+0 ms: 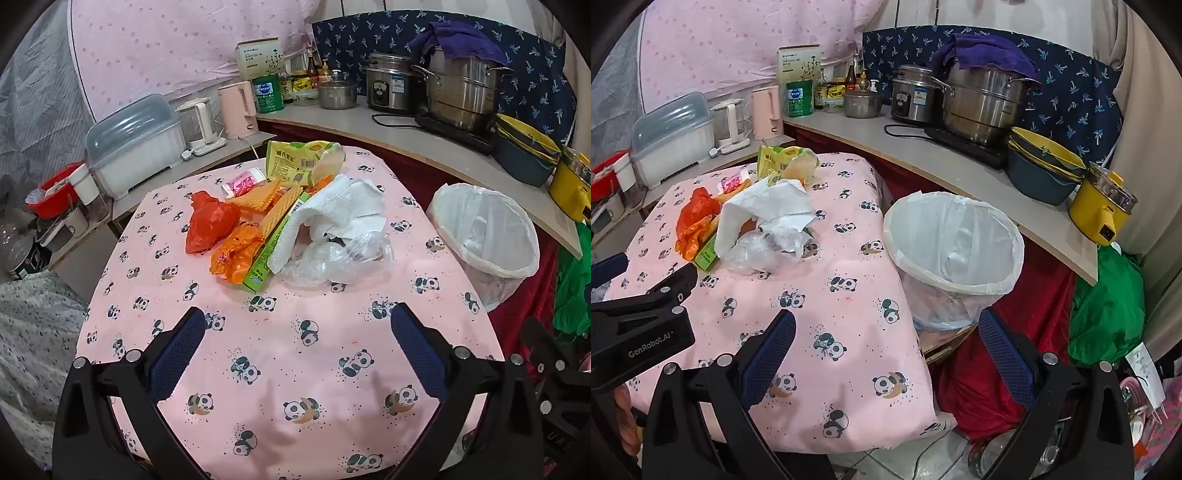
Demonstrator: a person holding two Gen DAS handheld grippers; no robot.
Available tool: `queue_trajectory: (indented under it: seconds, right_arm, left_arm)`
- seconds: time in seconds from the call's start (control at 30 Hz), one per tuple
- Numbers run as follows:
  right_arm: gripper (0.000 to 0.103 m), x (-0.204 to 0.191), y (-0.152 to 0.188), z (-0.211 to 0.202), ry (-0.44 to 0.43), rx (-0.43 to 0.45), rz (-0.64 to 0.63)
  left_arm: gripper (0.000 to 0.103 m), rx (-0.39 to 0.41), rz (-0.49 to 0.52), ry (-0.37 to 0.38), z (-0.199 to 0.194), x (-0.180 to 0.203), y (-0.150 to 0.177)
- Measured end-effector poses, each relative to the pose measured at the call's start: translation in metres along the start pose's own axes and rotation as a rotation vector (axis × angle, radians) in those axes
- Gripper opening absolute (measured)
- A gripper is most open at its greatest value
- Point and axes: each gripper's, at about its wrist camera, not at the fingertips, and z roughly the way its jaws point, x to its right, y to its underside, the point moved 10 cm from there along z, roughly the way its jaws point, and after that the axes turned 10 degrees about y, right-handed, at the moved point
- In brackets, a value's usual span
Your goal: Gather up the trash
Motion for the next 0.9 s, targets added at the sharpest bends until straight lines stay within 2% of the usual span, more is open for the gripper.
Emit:
queue_trajectory:
  seconds: [0.53, 0.9]
  right_arm:
    - [0.096, 0.000, -0.016, 0.004, 0.003, 0.003, 0.005]
    - [0.096, 0.001, -0.010, 0.000, 0.007, 0.013, 0.012]
  left_arm:
    - [0.096, -0.024, -0.017, 0.003, 0.007, -0.004, 0.005]
    - [0.096, -0.028, -0.020, 0.003, 0.006, -0.002, 0.002]
